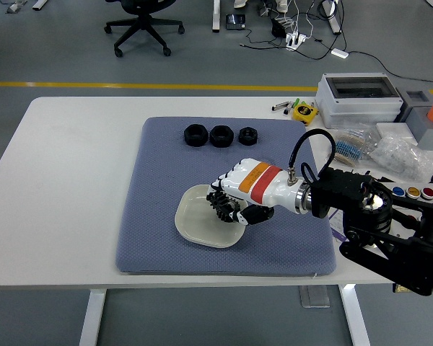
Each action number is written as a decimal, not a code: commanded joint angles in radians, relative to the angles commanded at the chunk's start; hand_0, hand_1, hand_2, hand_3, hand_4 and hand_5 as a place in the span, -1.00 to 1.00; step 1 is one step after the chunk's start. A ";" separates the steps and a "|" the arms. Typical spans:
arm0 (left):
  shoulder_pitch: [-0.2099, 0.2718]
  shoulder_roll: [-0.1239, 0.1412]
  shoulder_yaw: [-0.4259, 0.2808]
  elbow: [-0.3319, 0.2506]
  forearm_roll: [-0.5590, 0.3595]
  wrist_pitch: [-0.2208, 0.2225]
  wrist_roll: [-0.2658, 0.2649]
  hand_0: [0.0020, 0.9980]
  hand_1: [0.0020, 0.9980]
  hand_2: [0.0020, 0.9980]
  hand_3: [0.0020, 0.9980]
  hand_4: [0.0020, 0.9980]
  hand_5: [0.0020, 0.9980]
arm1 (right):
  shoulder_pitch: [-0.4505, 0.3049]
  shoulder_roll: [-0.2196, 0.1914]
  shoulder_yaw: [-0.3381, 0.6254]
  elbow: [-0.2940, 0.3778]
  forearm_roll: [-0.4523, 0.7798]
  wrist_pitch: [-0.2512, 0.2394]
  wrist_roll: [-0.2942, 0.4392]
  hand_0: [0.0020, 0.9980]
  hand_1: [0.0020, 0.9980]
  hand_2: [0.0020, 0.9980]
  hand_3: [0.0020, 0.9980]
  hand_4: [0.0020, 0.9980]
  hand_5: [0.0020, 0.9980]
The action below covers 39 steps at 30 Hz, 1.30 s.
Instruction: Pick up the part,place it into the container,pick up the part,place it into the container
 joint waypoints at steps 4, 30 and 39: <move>-0.003 0.002 0.009 -0.001 -0.006 0.000 -0.001 0.07 0.14 0.19 0.32 0.35 0.35 | 0.017 0.033 -0.021 -0.008 -0.016 0.050 0.004 0.50 0.39 0.60 1.00 0.45 -0.65; -0.007 0.003 0.009 0.000 -0.004 -0.001 0.001 0.06 0.13 0.18 0.33 0.36 0.33 | -0.043 0.018 0.091 -0.110 0.048 -0.042 -0.026 0.78 0.70 0.85 1.00 0.37 -0.62; -0.007 0.001 0.010 0.000 -0.010 0.000 -0.001 0.05 0.13 0.18 0.33 0.36 0.34 | -0.119 -0.043 0.200 -0.162 0.151 -0.174 -0.046 0.95 0.79 0.84 0.96 0.65 -0.56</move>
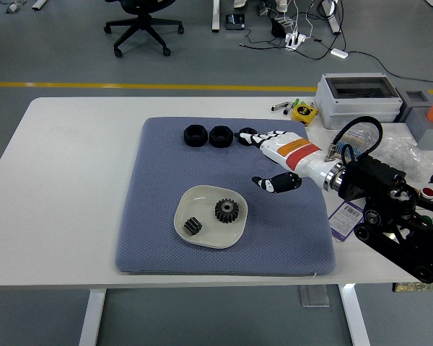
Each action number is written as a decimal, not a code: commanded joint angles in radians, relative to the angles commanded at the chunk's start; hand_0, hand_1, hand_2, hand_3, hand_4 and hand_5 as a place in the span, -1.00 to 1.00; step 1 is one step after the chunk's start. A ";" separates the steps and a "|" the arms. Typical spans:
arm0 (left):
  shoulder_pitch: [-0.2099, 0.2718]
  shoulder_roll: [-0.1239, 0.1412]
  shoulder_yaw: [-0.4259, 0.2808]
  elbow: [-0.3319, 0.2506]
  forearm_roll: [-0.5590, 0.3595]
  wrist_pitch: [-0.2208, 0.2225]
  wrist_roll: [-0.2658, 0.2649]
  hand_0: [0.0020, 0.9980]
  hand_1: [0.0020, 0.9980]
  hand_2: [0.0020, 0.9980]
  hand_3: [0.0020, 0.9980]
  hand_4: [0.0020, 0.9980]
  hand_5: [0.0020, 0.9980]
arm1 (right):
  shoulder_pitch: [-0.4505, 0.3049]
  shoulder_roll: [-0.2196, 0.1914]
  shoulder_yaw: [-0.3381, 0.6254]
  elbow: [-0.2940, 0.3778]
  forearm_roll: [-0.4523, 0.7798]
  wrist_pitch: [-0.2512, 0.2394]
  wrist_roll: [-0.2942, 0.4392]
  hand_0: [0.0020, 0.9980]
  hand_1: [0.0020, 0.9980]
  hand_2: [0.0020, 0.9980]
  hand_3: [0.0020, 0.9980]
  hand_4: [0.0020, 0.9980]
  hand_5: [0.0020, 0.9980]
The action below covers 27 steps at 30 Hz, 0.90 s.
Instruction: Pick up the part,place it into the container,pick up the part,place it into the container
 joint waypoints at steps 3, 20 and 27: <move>-0.001 -0.002 -0.001 0.000 0.000 0.001 0.000 0.05 0.14 0.18 0.33 0.36 0.34 | -0.024 -0.021 0.041 -0.005 0.069 -0.057 -0.010 1.00 0.96 0.96 1.00 1.00 0.14; -0.005 -0.014 0.015 -0.001 -0.009 0.001 -0.008 0.10 0.15 0.22 0.33 0.36 0.34 | -0.182 -0.098 0.210 0.024 0.765 -0.126 0.078 1.00 0.92 0.92 1.00 1.00 1.00; -0.003 -0.021 -0.002 -0.001 0.008 -0.001 -0.008 0.11 0.16 0.23 0.32 0.36 0.34 | -0.225 -0.115 0.258 0.064 1.019 -0.135 0.132 1.00 0.90 0.90 0.96 1.00 0.99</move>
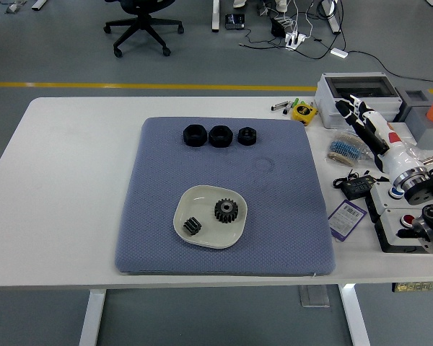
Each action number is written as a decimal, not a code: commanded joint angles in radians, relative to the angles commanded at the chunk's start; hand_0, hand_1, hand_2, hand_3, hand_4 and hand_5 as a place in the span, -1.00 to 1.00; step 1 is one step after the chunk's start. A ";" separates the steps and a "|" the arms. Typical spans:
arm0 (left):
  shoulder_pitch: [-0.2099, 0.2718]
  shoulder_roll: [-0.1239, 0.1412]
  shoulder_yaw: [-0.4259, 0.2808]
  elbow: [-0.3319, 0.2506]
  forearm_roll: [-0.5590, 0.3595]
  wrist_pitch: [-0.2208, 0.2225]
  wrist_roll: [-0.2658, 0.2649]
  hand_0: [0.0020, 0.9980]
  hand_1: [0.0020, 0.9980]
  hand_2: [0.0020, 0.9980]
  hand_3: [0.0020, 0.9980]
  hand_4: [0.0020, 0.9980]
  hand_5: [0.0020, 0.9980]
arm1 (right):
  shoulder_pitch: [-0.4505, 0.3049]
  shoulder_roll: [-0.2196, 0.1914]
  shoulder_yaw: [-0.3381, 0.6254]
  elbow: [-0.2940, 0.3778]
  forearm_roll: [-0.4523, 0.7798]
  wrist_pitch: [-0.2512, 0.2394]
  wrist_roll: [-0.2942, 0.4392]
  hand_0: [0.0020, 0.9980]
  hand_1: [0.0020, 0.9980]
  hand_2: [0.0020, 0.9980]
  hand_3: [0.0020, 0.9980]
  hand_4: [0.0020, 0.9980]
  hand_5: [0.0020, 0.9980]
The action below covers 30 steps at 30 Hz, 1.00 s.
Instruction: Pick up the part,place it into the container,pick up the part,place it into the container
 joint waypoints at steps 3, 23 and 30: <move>0.002 -0.002 -0.008 0.000 0.007 -0.001 -0.001 0.11 0.16 0.23 0.32 0.36 0.34 | -0.021 -0.002 0.022 0.029 0.130 -0.002 0.041 1.00 0.90 0.90 0.96 1.00 0.99; 0.009 -0.012 -0.004 0.007 -0.036 0.019 -0.022 0.14 0.18 0.26 0.31 0.36 0.32 | -0.073 -0.044 0.037 0.084 0.792 -0.072 0.173 0.94 0.77 0.81 0.86 1.00 0.92; 0.003 -0.011 0.015 0.007 -0.058 0.018 -0.028 0.14 0.18 0.26 0.30 0.35 0.31 | -0.067 -0.052 0.034 0.086 0.838 -0.059 0.182 0.90 0.74 0.80 0.85 1.00 0.85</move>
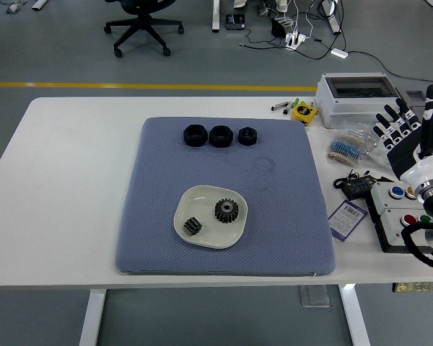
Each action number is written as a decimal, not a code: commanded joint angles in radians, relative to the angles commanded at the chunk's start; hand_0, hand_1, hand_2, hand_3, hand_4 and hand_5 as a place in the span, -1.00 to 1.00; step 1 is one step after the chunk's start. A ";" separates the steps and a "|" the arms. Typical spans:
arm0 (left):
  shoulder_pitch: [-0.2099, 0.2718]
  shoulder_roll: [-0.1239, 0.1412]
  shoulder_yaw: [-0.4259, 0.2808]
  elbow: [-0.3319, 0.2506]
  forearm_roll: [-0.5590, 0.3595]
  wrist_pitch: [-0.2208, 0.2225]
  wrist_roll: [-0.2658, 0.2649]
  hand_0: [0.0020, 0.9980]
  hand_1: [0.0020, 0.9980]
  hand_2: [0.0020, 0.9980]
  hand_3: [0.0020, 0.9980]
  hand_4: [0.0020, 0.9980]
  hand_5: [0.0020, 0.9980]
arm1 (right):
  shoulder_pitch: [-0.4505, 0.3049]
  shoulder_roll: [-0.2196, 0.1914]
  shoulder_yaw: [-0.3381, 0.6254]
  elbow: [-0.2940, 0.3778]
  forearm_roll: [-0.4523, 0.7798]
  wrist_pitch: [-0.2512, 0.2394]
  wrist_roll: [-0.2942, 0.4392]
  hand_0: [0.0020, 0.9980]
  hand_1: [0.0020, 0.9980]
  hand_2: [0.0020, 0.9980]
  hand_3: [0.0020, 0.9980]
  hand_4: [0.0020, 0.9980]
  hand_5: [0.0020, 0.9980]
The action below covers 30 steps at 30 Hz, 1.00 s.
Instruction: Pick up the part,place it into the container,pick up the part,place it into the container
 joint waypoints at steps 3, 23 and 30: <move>-0.001 0.001 0.009 0.000 -0.013 0.002 -0.004 0.14 0.18 0.26 0.30 0.35 0.31 | -0.002 -0.003 0.002 -0.003 0.012 0.006 0.000 0.90 0.74 0.80 0.85 1.00 0.85; -0.004 0.003 0.005 -0.001 0.004 -0.006 0.003 0.13 0.18 0.26 0.29 0.35 0.31 | -0.003 -0.004 0.026 0.005 -0.350 -0.071 -0.049 0.77 0.71 0.83 1.00 0.92 -0.94; -0.005 0.004 0.002 -0.001 0.010 -0.008 0.004 0.13 0.18 0.26 0.30 0.35 0.30 | -0.003 -0.003 0.006 -0.002 -0.233 0.009 -0.059 0.85 0.72 0.82 0.96 1.00 0.80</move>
